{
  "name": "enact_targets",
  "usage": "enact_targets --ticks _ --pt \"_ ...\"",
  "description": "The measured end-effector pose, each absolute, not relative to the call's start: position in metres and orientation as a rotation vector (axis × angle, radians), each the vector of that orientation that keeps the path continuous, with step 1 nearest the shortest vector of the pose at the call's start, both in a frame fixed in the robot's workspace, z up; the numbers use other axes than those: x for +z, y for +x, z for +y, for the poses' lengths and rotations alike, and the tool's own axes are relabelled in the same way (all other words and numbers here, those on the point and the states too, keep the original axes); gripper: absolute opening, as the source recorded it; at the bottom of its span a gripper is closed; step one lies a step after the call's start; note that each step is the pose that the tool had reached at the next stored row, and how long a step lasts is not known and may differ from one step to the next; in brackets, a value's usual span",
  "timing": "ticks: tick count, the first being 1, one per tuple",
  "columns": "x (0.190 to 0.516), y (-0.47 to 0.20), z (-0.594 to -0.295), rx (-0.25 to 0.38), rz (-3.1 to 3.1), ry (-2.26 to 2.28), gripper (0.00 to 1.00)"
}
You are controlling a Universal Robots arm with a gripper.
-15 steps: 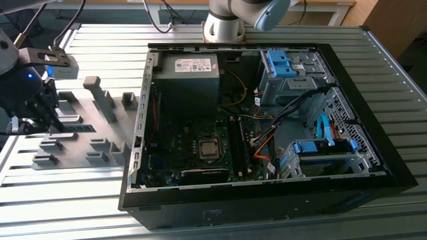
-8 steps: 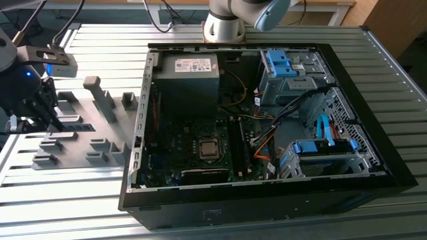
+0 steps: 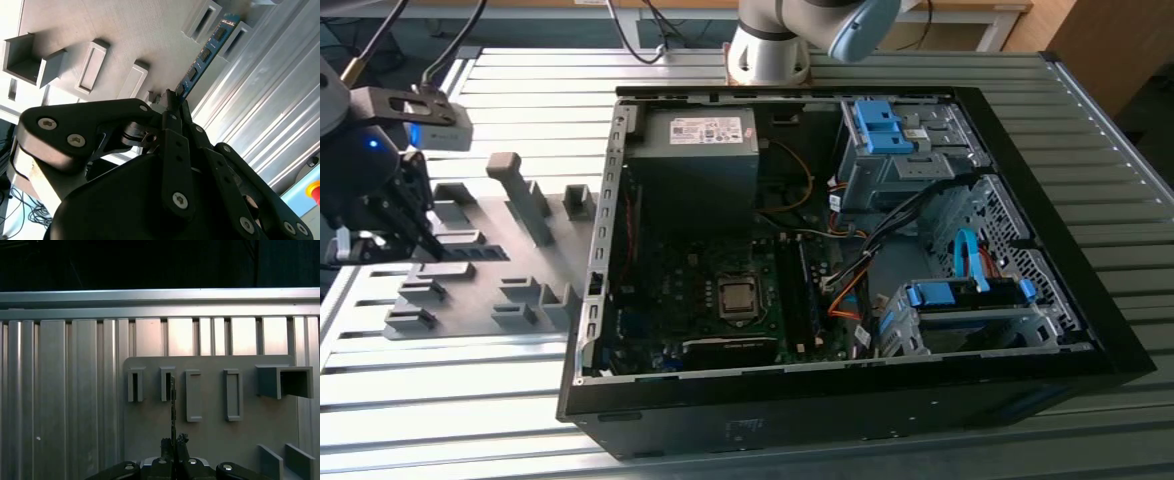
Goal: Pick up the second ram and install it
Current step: 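Pick up the second ram and move it above second insertion slot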
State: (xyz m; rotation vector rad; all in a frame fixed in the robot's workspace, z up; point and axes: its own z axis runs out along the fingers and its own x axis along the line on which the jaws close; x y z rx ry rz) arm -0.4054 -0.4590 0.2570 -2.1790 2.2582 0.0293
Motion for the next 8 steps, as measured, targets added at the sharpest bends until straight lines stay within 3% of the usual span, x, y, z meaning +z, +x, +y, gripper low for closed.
enact_targets --ticks 8 --pt "0.2615 -0.4054 -0.4590 0.029 2.258 -2.179 0.14"
